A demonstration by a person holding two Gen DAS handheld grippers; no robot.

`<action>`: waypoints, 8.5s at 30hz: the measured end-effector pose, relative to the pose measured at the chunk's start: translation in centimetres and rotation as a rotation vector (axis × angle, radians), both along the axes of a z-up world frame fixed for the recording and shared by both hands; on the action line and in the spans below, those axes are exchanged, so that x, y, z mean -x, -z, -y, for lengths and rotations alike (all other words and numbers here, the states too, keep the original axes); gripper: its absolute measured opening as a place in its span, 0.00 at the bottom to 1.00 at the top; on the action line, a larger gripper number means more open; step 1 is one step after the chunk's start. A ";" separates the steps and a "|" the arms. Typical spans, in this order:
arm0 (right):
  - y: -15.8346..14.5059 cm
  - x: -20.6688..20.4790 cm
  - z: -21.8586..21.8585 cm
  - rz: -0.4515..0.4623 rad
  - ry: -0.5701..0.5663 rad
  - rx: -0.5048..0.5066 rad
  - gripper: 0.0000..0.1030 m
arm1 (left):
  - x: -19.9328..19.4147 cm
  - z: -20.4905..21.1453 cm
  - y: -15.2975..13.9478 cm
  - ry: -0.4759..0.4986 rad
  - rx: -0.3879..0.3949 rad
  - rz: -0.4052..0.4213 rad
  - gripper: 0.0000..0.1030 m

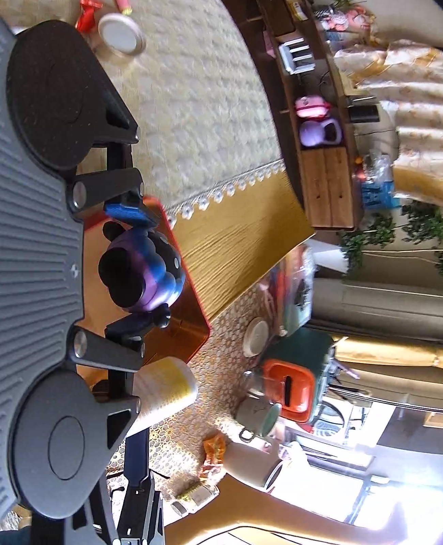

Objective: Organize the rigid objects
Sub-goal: 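Carry the toy figure and the white bottle into the red tin box, then open both tools to release the toy figure and bottle inside the box, then withdraw both tools from the box back over the table items, then grasp the white sunglasses with the left tool while the right tool grasps the nail clipper, then carry the sunglasses and the nail clipper into the red tin box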

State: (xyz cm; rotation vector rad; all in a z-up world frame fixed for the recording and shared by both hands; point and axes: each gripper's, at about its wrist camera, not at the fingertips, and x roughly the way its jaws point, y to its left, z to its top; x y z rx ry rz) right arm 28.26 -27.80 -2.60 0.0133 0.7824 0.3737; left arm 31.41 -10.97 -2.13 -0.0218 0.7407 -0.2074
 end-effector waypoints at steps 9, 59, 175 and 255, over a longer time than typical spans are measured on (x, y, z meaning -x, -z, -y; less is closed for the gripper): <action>2.5 -2.2 -0.1 -0.045 -0.030 0.043 0.48 | -4.3 2.4 3.5 0.012 -0.020 -0.088 0.52; 0.9 -0.6 -1.0 -0.028 0.002 0.045 0.62 | -2.9 1.0 1.4 0.028 0.050 -0.122 0.65; 8.5 -1.2 -23.0 -0.046 -0.197 0.189 0.26 | 12.1 -21.3 10.2 -0.110 -0.117 -0.007 0.42; 1.9 2.7 -0.1 0.039 0.021 -0.020 0.10 | 6.0 1.8 1.4 -0.086 -0.214 0.143 0.20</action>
